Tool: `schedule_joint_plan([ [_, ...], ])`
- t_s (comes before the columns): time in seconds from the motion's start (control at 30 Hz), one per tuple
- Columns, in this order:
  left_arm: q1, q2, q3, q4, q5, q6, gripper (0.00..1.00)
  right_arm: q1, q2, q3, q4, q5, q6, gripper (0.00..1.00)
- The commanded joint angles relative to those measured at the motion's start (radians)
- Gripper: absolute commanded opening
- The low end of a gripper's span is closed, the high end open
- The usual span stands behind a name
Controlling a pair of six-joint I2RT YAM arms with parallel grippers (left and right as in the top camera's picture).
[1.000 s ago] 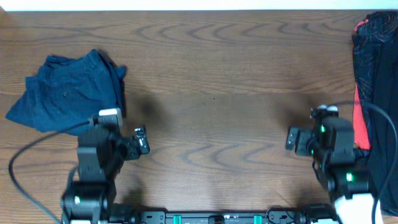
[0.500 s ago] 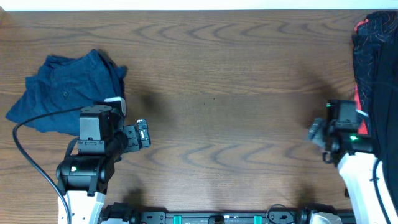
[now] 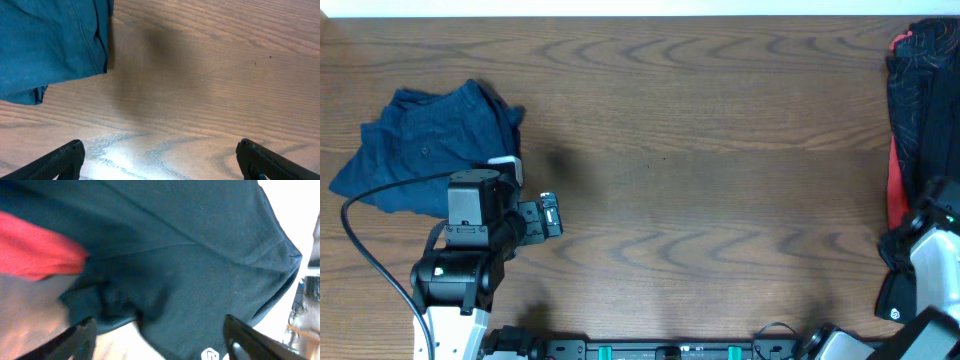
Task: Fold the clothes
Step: 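Reach the right gripper into the black clothing pile and grasp it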
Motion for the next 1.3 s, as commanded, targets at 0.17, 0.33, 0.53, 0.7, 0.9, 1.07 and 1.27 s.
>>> schedule_joint_plan([
  [0.17,0.006,-0.001,0.018,-0.002,0.003,-0.010,0.98,-0.072,0.135,0.009,0.065,-0.050,0.019,0.72],
  [0.33,0.006,-0.001,0.018,-0.002,0.003,-0.010,0.98,-0.071,0.168,0.009,0.073,-0.062,0.019,0.40],
  [0.53,0.006,-0.001,0.018,-0.002,0.003,-0.010,0.98,-0.072,0.161,0.010,0.072,-0.073,0.019,0.01],
  [0.7,0.006,-0.001,0.018,0.003,0.003,-0.010,0.98,-0.071,0.111,0.037,0.051,-0.123,-0.012,0.01],
  [0.9,0.006,-0.001,0.018,0.005,0.003,-0.010,0.98,-0.071,-0.009,0.113,0.001,-0.266,-0.116,0.07],
  [1.07,0.006,-0.001,0.018,0.010,0.003,-0.010,0.98,-0.071,-0.103,0.132,-0.025,-0.299,-0.135,0.06],
  [1.27,0.006,-0.001,0.018,0.027,0.003,-0.010,0.98,-0.051,-0.148,0.132,-0.023,-0.532,-0.251,0.01],
])
